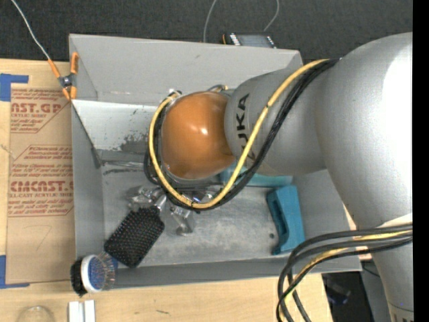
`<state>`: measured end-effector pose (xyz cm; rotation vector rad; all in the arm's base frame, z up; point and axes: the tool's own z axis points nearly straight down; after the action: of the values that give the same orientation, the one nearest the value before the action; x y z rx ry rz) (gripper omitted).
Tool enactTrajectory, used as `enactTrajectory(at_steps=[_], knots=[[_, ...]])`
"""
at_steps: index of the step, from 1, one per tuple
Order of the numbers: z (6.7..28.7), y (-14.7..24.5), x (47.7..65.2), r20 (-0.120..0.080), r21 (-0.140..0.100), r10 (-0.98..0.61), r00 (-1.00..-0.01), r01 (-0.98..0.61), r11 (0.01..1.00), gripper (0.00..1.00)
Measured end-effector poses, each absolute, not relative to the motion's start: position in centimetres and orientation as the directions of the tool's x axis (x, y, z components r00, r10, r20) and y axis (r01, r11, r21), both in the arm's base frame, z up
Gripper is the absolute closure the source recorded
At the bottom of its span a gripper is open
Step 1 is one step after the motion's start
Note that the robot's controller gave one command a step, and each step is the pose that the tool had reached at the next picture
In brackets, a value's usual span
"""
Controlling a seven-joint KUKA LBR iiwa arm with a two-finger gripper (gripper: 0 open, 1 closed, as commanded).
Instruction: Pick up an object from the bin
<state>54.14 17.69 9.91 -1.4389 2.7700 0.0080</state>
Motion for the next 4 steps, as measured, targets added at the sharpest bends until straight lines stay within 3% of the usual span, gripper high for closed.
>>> enactTrajectory(at_steps=[1, 2, 3, 4], knots=[[8.6, 19.8, 58.7, -0.025, -0.007, -0.847, -0.531, -0.847, 0.532, 0.00], [10.4, 12.8, 56.7, -0.026, -0.008, -0.845, -0.534, -0.845, 0.534, 0.00], [7.8, 17.9, 57.9, -0.030, -0.010, -0.878, -0.478, -0.878, 0.478, 0.00], [7.0, 14.3, 58.1, -0.035, -0.008, -0.847, -0.531, -0.847, 0.531, 0.00]])
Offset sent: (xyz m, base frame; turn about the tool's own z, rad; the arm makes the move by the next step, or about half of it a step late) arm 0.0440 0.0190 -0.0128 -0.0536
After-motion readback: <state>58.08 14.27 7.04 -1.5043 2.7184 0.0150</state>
